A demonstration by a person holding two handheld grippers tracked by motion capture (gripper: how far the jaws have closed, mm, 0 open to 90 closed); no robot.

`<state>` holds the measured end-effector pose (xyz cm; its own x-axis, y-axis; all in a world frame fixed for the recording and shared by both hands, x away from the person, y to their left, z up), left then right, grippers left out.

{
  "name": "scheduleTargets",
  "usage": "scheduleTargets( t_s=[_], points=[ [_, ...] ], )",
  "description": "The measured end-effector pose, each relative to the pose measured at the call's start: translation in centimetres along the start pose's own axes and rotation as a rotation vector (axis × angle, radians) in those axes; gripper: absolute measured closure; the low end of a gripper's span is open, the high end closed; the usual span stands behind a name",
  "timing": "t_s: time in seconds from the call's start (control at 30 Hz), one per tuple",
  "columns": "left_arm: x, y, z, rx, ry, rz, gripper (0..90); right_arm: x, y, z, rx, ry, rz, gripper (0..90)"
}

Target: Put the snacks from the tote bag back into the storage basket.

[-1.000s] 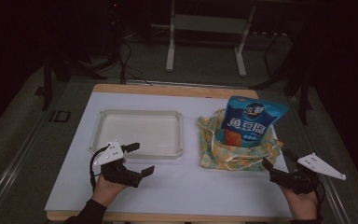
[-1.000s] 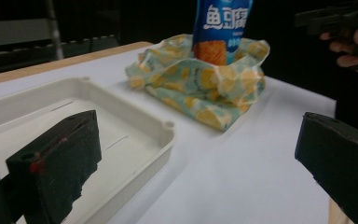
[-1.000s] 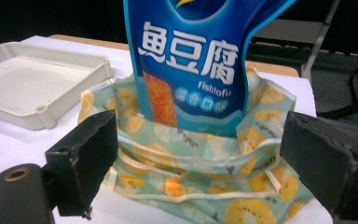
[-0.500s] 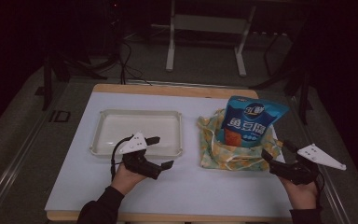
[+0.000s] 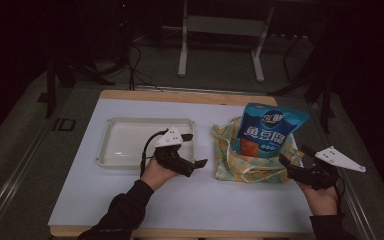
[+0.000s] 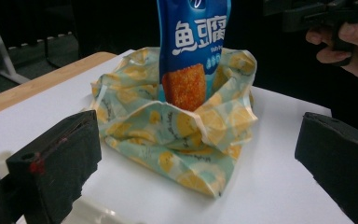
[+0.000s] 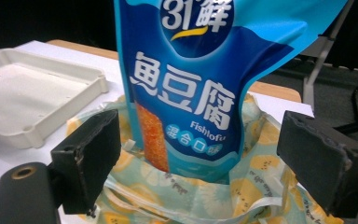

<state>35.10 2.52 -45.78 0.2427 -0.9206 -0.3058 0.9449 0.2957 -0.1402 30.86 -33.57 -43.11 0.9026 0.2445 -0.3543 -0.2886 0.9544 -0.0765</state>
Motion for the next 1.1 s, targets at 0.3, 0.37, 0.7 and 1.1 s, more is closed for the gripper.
scheduleTargets(
  t_s=[0.3,0.37,0.7,1.1],
  points=[
    [3.4,1.3,1.7,0.001,0.009,0.002,0.9,1.5,-0.2,0.7,-0.005,0.006,0.027,14.0],
    [4.4,1.4,2.1,0.004,0.022,-0.011,0.9,1.9,-0.3,1.0,-0.003,0.006,0.021,14.0],
    [8.8,2.5,4.1,-0.003,0.029,-0.039,1.8,3.7,-1.2,1.5,-0.005,0.026,0.014,14.1],
    [12.6,3.8,6.7,-0.003,0.039,-0.051,4.6,5.2,-2.1,1.6,0.005,0.039,0.018,17.9]
  ],
)
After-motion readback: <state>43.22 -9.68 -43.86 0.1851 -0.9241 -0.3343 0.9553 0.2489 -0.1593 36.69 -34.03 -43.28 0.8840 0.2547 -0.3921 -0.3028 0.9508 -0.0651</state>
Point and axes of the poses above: each handheld gripper's, and its own axes: x roughly forward along the jaws, z roughly out of its top, y roughly to its left, the point moved 4 cm from there along x, roughly forward along the jaws, and after that the axes turned 9 degrees about -z, right-handed, at the moved point
